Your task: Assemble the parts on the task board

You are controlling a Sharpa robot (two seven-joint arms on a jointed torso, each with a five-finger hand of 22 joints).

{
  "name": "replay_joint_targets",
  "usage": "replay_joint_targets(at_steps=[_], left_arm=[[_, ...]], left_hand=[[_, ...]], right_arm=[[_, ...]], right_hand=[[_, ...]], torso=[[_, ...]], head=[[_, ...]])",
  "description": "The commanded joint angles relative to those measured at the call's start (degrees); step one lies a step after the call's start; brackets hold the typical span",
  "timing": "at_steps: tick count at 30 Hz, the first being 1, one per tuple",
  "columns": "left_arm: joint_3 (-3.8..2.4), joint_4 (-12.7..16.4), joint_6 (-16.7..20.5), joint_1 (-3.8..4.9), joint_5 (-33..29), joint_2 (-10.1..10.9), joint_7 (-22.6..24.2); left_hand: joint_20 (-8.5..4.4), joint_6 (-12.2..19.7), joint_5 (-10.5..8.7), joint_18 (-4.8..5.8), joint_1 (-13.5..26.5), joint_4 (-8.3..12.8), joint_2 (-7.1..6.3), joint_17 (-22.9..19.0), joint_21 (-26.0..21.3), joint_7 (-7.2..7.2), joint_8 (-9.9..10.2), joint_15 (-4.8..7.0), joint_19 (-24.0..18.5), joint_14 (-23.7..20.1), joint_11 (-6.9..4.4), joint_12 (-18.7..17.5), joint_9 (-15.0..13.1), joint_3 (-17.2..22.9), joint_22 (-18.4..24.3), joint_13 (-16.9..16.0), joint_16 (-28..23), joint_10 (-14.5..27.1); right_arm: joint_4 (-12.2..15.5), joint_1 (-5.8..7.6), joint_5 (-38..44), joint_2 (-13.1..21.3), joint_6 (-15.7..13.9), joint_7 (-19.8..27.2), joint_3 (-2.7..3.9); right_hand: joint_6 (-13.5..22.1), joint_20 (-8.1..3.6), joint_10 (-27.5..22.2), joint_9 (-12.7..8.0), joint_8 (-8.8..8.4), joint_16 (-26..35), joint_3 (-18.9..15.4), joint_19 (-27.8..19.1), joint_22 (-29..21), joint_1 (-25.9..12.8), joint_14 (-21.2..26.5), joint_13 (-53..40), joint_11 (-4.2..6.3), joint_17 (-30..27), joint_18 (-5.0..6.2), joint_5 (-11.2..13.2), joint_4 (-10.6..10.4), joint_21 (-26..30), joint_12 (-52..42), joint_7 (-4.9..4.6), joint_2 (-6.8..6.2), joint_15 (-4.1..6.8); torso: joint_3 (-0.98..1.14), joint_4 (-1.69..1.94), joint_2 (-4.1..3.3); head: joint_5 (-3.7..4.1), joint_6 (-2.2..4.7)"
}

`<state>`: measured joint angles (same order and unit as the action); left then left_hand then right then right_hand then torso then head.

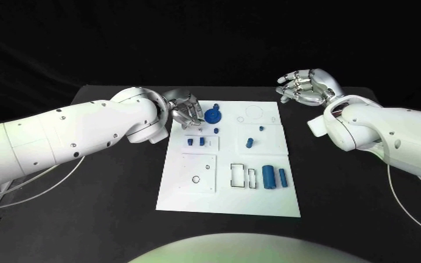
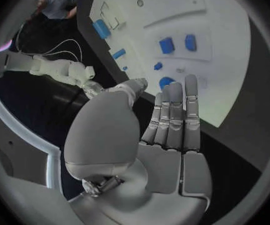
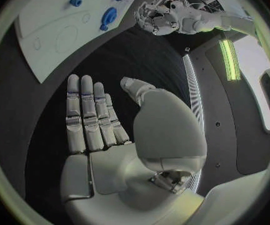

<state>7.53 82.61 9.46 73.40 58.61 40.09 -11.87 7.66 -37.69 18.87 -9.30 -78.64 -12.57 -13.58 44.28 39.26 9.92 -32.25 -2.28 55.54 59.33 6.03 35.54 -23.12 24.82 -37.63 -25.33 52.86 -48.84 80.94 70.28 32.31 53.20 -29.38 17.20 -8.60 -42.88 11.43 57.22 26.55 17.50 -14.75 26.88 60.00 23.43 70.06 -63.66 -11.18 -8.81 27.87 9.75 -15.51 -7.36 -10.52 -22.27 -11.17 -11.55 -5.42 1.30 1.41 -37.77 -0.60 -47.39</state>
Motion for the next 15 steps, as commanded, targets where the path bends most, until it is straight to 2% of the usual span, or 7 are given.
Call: replay_joint_targets(at_steps=[1, 2, 4, 7, 9, 12, 15], left_arm=[[0.38, -0.7, 11.8, -0.60, 9.7, -1.2, 16.8], [0.58, -1.1, 12.7, -0.85, 11.5, -1.7, 18.3], [0.83, -1.8, 13.5, -1.18, 14.2, -2.5, 19.9], [1.10, -2.9, 13.6, -1.57, 18.8, -3.7, 20.7], [1.21, -3.6, 12.2, -1.73, 21.8, -4.4, 19.8], [1.27, -4.2, 9.2, -1.84, 25.7, -5.3, 17.7], [1.32, -4.8, 6.4, -1.90, 28.9, -6.2, 15.7]], left_hand=[[0.20, -0.4, -0.06, -1.10, -2.8, 1.2, -0.19, -1.4, -1.1, -0.19, 0.8, -0.27, 0.7, -0.4, 0.45, -2.7, 1.1, 1.3, 0.9, 2.6, -0.8, 1.2], [0.18, -0.6, -0.12, -1.08, -3.6, 1.6, -0.31, -1.8, -1.1, -0.75, 1.4, -0.34, 0.9, -0.5, 0.60, -3.6, 1.6, 1.6, 0.9, 3.5, -1.0, 1.3], [0.15, -1.4, -0.22, -1.05, -4.3, 2.1, -0.49, -2.2, -0.9, -0.97, 2.1, -0.35, 1.2, -0.2, 0.75, -4.8, 2.4, 1.9, 0.7, 4.7, -0.8, 1.0], [0.06, -4.6, -0.35, -0.99, -5.2, 3.3, -0.88, -2.9, 0.8, -1.41, 4.8, -0.28, 1.8, 0.9, 0.90, -7.9, 5.0, 2.1, -0.7, 8.5, 1.1, -0.6], [-0.10, -6.8, -0.34, -1.12, -5.3, 3.8, -0.88, -2.4, 2.6, -1.47, 6.1, -0.18, 2.5, 2.1, 0.71, -9.0, 6.1, 1.9, -2.1, 10.2, 4.1, -1.8], [0.07, -8.5, -0.68, -1.13, -4.2, 3.4, -1.55, -1.6, 4.2, -1.72, 7.1, -0.43, 3.2, 3.5, 0.81, -10.3, 6.7, 1.1, -3.3, 11.6, 7.8, -1.6], [0.25, -9.1, -0.82, -1.16, -3.6, 3.0, -2.05, 1.8, 5.5, -1.91, 8.2, -0.39, 3.9, 6.0, 0.83, -11.1, 7.2, 0.1, -4.2, 12.5, 12.7, -1.6]], right_arm=[[0.2, -0.11, 0.9, -0.1, 0.9, 0.6, 0.01], [0.2, -0.14, 1.0, -0.1, 0.9, 0.6, 0.01], [0.2, -0.17, 1.2, -0.2, 0.9, 0.6, 0.01], [0.4, -0.23, 1.4, -0.2, 0.9, 0.6, 0.01], [0.4, -0.25, 1.5, -0.2, 0.9, 0.6, 0.01], [0.5, -0.27, 1.6, -0.2, 0.9, 0.6, 0.01], [0.5, -0.28, 1.7, -0.2, 0.9, 0.6, 0.01]], right_hand=[[0.4, 0.02, -0.6, -0.1, 0.21, 0.2, -0.1, 0.5, -0.1, 0.3, -0.1, 0.1, -0.01, 0.1, 0.64, 0.0, 0.3, 0.4, -0.2, -1.85, 0.21, -0.08], [0.4, 0.02, -0.6, -0.1, 0.21, 0.2, -0.1, 0.5, -0.1, 0.3, -0.1, 0.1, -0.01, 0.1, 0.64, 0.0, 0.3, 0.4, -0.2, -1.85, 0.21, -0.08], [0.4, 0.02, -0.6, -0.1, 0.21, 0.2, -0.1, 0.5, -0.1, 0.3, -0.1, 0.1, -0.01, 0.1, 0.64, 0.0, 0.3, 0.4, -0.2, -1.85, 0.21, -0.08], [0.4, 0.02, -0.6, -0.1, 0.21, 0.2, -0.1, 0.5, -0.1, 0.3, -0.1, 0.1, -0.01, 0.1, 0.64, 0.0, 0.3, 0.4, -0.2, -1.85, 0.21, -0.08], [0.4, 0.02, -0.6, -0.1, 0.21, 0.2, -0.1, 0.5, -0.1, 0.3, -0.1, 0.1, -0.01, 0.1, 0.64, 0.0, 0.3, 0.4, -0.2, -1.85, 0.21, -0.08], [0.4, 0.02, -0.6, -0.1, 0.21, 0.2, -0.1, 0.5, -0.1, 0.3, -0.1, 0.1, -0.01, 0.1, 0.64, 0.0, 0.3, 0.4, -0.2, -1.85, 0.21, -0.08], [0.4, 0.02, -0.6, -0.1, 0.21, 0.2, -0.1, 0.5, -0.1, 0.3, -0.1, 0.1, -0.01, 0.1, 0.64, 0.0, 0.3, 0.4, -0.2, -1.85, 0.21, -0.08]], torso=[[-0.07, -0.14, -0.13], [-0.06, -0.12, -0.11], [0.00, -0.17, -0.09], [0.05, -0.17, -0.08], [0.07, -0.18, -0.10], [0.08, -0.17, -0.07], [0.10, -0.19, -0.07]], head=[[0.27, 0.45], [0.29, 0.47], [0.32, 0.54], [0.45, 0.62], [0.58, 0.66], [0.93, 0.64], [0.98, 0.59]])
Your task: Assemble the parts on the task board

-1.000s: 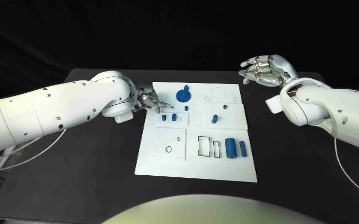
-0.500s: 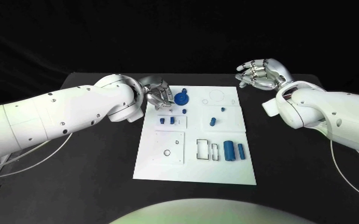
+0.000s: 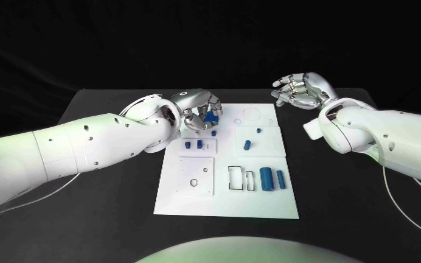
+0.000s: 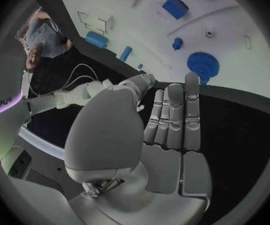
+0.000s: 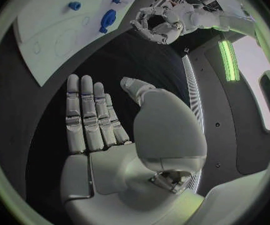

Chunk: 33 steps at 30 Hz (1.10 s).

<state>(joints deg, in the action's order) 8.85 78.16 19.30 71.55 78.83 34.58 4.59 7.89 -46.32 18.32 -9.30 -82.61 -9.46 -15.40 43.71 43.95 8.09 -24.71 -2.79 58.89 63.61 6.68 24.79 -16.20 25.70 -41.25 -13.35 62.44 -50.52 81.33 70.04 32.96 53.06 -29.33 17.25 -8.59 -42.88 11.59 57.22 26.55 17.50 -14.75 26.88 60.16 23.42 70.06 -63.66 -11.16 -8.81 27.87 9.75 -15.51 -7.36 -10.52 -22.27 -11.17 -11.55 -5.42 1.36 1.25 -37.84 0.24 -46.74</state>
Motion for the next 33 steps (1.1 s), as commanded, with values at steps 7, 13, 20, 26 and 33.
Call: replay_joint_targets(at_steps=[7, 13, 20, 26, 33], left_arm=[[0.20, -1.6, -7.6, -0.19, 12.7, -2.3, -3.3], [0.31, -3.1, -10.3, -0.34, 14.3, -3.5, -4.3], [0.41, -4.2, -11.2, -0.73, 14.9, -4.5, -4.6], [0.43, -5.2, -11.4, -0.97, 15.5, -5.2, -4.9], [0.44, -5.5, -11.8, -1.07, 15.6, -5.5, -4.9]], left_hand=[[-0.01, -2.5, -0.40, -0.71, 0.2, -0.5, -0.17, 7.6, 5.1, -0.15, 1.9, 0.35, 2.7, 5.7, -0.11, -1.2, 0.6, -1.4, -4.5, 1.9, 9.9, -1.4], [0.16, -2.8, -0.55, -0.50, 0.1, -0.6, -0.33, 7.8, 6.7, 0.24, 2.7, 0.19, 3.1, 6.0, 0.05, -2.2, 0.9, -1.9, -6.0, 2.7, 11.2, -1.1], [0.26, -3.2, -0.52, -0.28, -0.3, -0.6, -0.09, 8.4, 8.0, 0.38, 3.0, 0.12, 3.7, 6.5, 0.13, -2.6, 0.9, -1.9, -7.4, 3.0, 12.1, -1.3], [0.29, -3.9, -0.43, 0.01, -1.0, -0.3, 0.21, 9.0, 10.1, 0.46, 3.5, 0.10, 4.7, 7.1, 0.15, -3.0, 1.0, -1.5, -9.4, 3.5, 13.3, -2.1], [0.29, -4.8, -0.42, 0.30, -1.5, -0.3, 0.48, 9.5, 12.1, 0.42, 3.9, 0.24, 5.5, 7.9, -0.04, -3.3, 1.1, -0.8, -11.4, 3.9, 14.5, -3.5]], right_arm=[[0.2, -0.05, 1.1, -0.1, 0.8, 0.6, 0.01], [0.2, -0.05, 1.2, -0.2, 0.6, 0.6, 0.01], [0.3, -0.05, 1.2, -0.2, 0.5, 0.7, 0.02], [0.3, -0.05, 1.2, -0.3, 0.4, 0.8, 0.02], [0.4, -0.05, 1.2, -0.3, 0.4, 0.8, 0.02]], right_hand=[[0.4, -0.15, -0.6, -0.1, 0.24, 0.3, 0.0, 0.4, -0.1, 0.4, -0.1, 0.1, -0.01, 0.1, 0.64, 0.0, 0.3, 0.4, -0.3, -1.84, 0.27, -0.07], [0.4, -0.15, -0.6, -0.1, 0.25, 0.3, 0.0, 0.4, -0.1, 0.4, -0.1, 0.1, -0.01, 0.1, 0.64, 0.0, 0.3, 0.4, -0.3, -1.85, 0.29, -0.07], [0.4, -0.15, -0.6, -0.1, 0.25, 0.3, 0.0, 0.4, -0.1, 0.4, -0.1, 0.1, -0.01, 0.1, 0.64, 0.0, 0.3, 0.4, -0.3, -1.85, 0.29, -0.07], [0.4, -0.15, -0.6, -0.1, 0.25, 0.3, 0.0, 0.4, -0.1, 0.4, -0.1, 0.1, -0.01, 0.1, 0.64, 0.0, 0.3, 0.4, -0.3, -1.85, 0.29, -0.07], [0.4, -0.15, -0.6, -0.1, 0.26, 0.3, 0.0, 0.4, -0.2, 0.4, -0.1, 0.2, -0.01, 0.1, 0.64, 0.0, 0.3, 0.4, -0.3, -1.85, 0.31, -0.07]], torso=[[-0.03, -0.02, -0.08], [-0.02, 0.08, -0.05], [-0.04, 0.05, -0.04], [-0.02, 0.08, 0.01], [0.01, 0.13, 0.07]], head=[[0.26, -0.17], [0.52, -0.25], [0.62, -0.30], [0.72, -0.45], [0.80, -0.58]])
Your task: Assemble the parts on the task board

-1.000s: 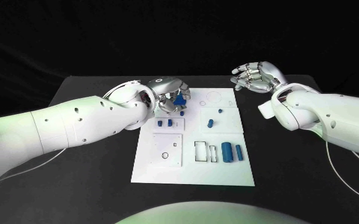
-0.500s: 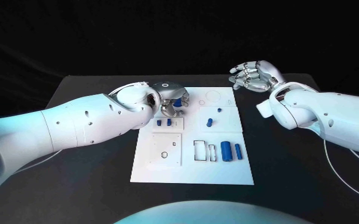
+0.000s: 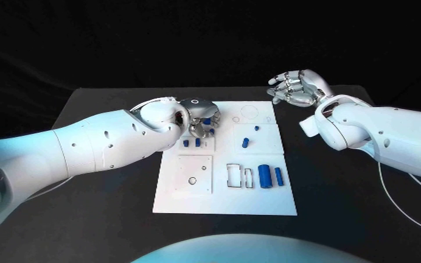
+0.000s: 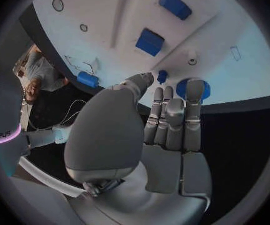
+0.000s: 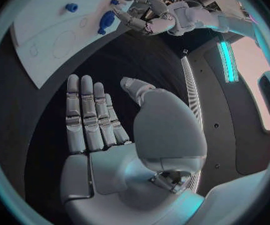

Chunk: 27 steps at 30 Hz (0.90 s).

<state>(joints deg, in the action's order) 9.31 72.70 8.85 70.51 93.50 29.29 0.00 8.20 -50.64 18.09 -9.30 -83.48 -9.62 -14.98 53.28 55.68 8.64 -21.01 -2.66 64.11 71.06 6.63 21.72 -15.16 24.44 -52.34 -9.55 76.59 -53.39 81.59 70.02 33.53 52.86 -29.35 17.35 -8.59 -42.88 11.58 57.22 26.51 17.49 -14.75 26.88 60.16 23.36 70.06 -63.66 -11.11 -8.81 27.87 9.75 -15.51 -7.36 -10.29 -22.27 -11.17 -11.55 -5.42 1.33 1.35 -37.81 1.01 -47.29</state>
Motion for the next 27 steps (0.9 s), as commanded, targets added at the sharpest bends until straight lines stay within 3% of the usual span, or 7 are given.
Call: replay_joint_targets(at_steps=[1, 16, 27], left_arm=[[-0.03, -0.1, -1.4, -0.04, 1.0, -0.2, -0.4], [-0.02, -1.4, -1.8, -0.31, 1.0, -1.2, -0.4], [-0.02, -2.0, -2.6, -0.56, 1.0, -1.7, -0.3]], left_hand=[[-0.02, -0.5, -0.20, 0.31, -0.6, -0.1, 0.08, 0.0, 0.4, -0.14, 0.3, 0.12, 0.3, 0.4, 0.00, -0.3, 0.1, 0.5, -0.4, 0.1, 0.3, -0.7], [-0.39, -1.6, -0.45, 0.79, -1.9, 1.0, 0.47, 0.4, 4.0, 0.20, 1.7, 0.62, 1.5, 1.6, -0.51, -1.7, 0.2, 3.4, -3.9, 1.2, 2.0, -3.7], [-0.39, -1.6, -0.76, 0.93, -1.7, 1.2, 0.36, 0.4, 4.7, 0.26, 2.1, 0.62, 1.8, 1.8, -0.49, -2.2, 0.3, 3.8, -4.6, 1.4, 2.2, -4.0]], right_arm=[[0.1, -0.03, 0.6, -0.1, 0.5, 0.7, 0.02], [0.0, -0.03, 0.6, -0.2, 0.5, 0.7, 0.02], [0.0, -0.03, 0.6, -0.4, 0.6, 0.8, 0.02]], right_hand=[[0.4, -0.15, -0.6, -0.1, 0.27, 0.3, 0.0, 0.4, -0.1, 0.4, -0.1, 0.1, -0.02, 0.1, 0.65, 0.0, 0.4, 0.2, -0.3, -1.85, 0.33, -0.07], [0.4, -0.15, -0.6, -0.1, 0.27, 0.3, 0.0, 0.4, -0.1, 0.4, -0.1, 0.1, -0.02, 0.1, 0.65, 0.0, 0.4, 0.2, -0.3, -1.85, 0.33, -0.07], [0.4, -0.15, -0.6, -0.1, 0.27, 0.3, 0.0, 0.4, -0.1, 0.4, -0.1, 0.1, -0.02, 0.1, 0.65, 0.0, 0.4, 0.2, -0.3, -1.85, 0.33, -0.07]], torso=[[0.04, 0.03, 0.04], [-0.02, -0.03, -0.05], [0.02, 0.07, 0.05]], head=[[0.03, -0.03], [0.07, 0.01], [0.20, -0.48]])
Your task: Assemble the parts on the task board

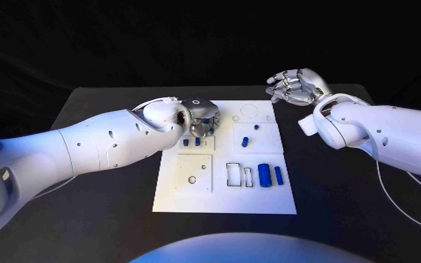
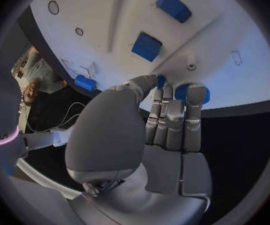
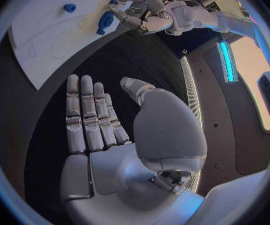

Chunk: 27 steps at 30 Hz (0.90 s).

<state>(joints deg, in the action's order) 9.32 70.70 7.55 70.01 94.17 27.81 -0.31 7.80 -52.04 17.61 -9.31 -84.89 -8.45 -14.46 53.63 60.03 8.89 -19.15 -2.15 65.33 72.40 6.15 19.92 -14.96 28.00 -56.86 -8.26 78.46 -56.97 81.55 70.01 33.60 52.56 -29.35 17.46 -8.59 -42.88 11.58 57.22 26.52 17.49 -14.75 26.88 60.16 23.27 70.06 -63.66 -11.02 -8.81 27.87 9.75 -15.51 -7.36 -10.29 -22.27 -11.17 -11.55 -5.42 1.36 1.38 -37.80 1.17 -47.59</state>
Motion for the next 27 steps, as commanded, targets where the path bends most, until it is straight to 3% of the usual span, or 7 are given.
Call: replay_joint_targets(at_steps=[1, 19, 27], left_arm=[[-0.02, -0.1, -1.4, -0.08, 0.3, -0.2, 0.0], [-0.01, -0.7, -1.2, -0.27, -0.3, -0.5, 0.4], [-0.01, -1.2, -0.7, -0.54, -0.8, -0.8, 0.9]], left_hand=[[0.02, -0.2, -0.31, 0.93, -0.3, 0.1, -0.17, 0.1, 0.4, 0.00, 0.2, 0.11, 0.5, 0.5, 0.00, -0.4, 0.1, 0.3, -0.1, 0.1, 0.4, -0.5], [-0.36, -2.3, -2.15, 1.86, -0.6, 1.8, 1.57, 2.7, 5.2, -0.04, 0.9, 0.76, 3.6, 3.5, -0.73, -2.0, -0.4, 3.3, -5.0, 0.5, 2.3, -4.7], [-0.58, -3.2, -2.76, 2.09, -0.1, 2.4, 1.73, 3.1, 6.3, -0.26, 1.0, 1.01, 4.5, 4.4, -1.02, -3.4, -0.6, 3.9, -6.1, 0.7, 2.7, -6.3]], right_arm=[[0.0, -0.03, 0.5, -0.1, 0.6, 0.7, 0.02], [0.0, -0.03, 0.5, -0.2, 0.6, 0.7, 0.02], [0.1, -0.03, 0.5, -0.1, 0.6, 0.7, 0.02]], right_hand=[[0.4, -0.15, -0.6, -0.1, 0.27, 0.3, 0.0, 0.4, -0.1, 0.4, -0.1, 0.0, -0.02, 0.1, 0.64, 0.0, 0.4, 0.2, -0.3, -1.85, 0.33, -0.07], [0.4, -0.15, -0.5, -0.1, 0.33, 0.3, 0.0, 0.5, -0.1, 0.4, -0.2, 0.1, -0.01, 0.1, 0.65, 0.0, 0.3, 0.2, -0.4, -1.85, 0.42, -0.06], [0.4, -0.15, -0.5, -0.1, 0.33, 0.3, 0.0, 0.5, -0.1, 0.4, -0.2, 0.1, -0.01, 0.1, 0.65, 0.0, 0.3, 0.2, -0.4, -1.85, 0.42, -0.06]], torso=[[0.00, 0.04, 0.06], [-0.03, 0.03, 0.05], [-0.03, 0.04, 0.03]], head=[[0.04, -0.20], [0.05, -0.31], [0.12, -0.42]])
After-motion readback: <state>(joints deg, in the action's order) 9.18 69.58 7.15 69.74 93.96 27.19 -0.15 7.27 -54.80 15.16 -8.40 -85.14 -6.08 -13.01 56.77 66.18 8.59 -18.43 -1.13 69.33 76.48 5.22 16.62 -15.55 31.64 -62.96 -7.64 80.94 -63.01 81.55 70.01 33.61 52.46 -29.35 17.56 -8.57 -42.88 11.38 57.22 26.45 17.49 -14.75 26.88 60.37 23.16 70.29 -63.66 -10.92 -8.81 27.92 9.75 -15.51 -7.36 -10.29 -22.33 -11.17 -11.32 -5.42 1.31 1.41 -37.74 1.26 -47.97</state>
